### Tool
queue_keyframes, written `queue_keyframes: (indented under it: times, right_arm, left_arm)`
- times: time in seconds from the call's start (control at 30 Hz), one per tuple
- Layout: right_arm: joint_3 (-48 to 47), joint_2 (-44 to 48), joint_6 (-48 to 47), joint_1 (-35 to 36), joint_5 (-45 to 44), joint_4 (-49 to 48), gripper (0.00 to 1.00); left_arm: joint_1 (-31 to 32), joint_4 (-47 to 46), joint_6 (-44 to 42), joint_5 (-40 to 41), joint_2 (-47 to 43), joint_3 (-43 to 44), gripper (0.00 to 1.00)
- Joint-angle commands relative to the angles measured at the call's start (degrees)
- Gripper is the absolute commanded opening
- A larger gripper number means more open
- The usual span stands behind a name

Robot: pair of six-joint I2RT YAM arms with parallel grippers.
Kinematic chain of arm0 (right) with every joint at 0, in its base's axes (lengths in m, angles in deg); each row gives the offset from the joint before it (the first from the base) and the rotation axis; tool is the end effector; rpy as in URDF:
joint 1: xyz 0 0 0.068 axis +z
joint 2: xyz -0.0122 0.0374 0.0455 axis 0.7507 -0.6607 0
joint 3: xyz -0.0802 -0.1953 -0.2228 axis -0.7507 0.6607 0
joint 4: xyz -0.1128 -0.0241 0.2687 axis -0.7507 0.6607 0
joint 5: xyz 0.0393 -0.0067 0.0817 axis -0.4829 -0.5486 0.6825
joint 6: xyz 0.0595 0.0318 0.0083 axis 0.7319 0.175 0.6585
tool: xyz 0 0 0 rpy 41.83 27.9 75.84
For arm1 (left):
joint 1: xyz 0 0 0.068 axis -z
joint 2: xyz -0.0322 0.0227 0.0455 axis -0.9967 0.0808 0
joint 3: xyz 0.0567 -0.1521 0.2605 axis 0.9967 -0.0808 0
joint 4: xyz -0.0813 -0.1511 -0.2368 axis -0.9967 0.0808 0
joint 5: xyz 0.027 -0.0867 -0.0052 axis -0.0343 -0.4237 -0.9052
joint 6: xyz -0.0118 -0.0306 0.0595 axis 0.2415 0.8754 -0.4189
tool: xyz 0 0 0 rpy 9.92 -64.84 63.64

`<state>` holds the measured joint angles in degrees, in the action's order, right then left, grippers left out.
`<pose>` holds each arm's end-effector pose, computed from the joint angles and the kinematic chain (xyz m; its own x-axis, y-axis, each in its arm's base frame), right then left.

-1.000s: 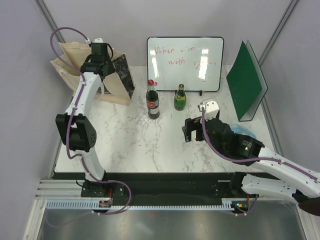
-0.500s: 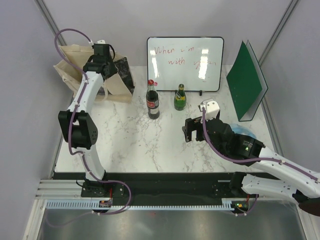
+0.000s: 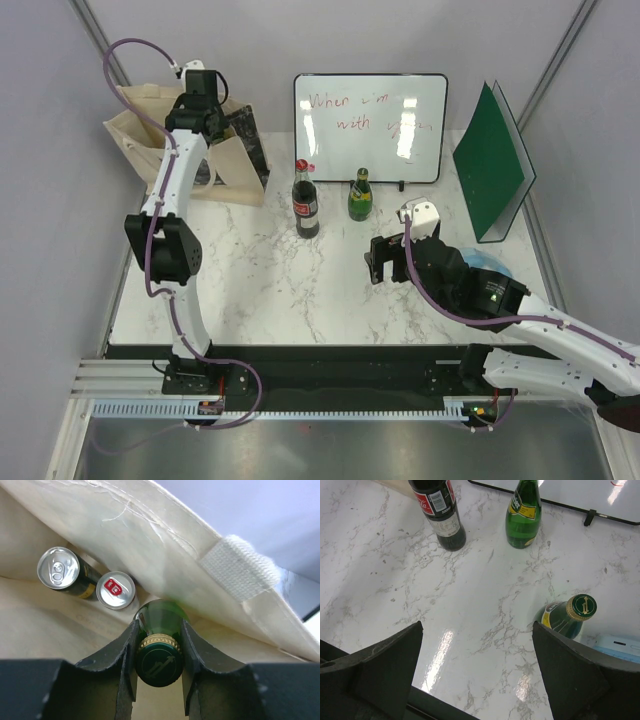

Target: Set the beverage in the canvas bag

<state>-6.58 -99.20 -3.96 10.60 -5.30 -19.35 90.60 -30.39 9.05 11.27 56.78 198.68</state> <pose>0.1331 0.1685 0.3728 -0.4020 -0.0295 -0.9152 -0.3744 0.9174 0.1348 0.5317 -0.0290 0.4008 -0.4457 -0.2525 -0.8588 -0.3737 0.9243 -0.0777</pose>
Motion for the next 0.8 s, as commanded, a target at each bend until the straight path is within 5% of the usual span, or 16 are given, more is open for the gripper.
queue_keyframes:
  times: [0.0,0.77]
  right_arm:
    - [0.33,0.42,-0.44,-0.09,-1.95,-1.34,0.98]
    - [0.69,-1.34,-0.35,-0.18,-1.95,-2.57,0.98]
  left_arm:
    - [-1.28,-5.96,2.76,3.2,-0.27,4.14,0.02]
    - [-2.07,-4.9,2.33,-7.26,3.86,-1.66,0.02]
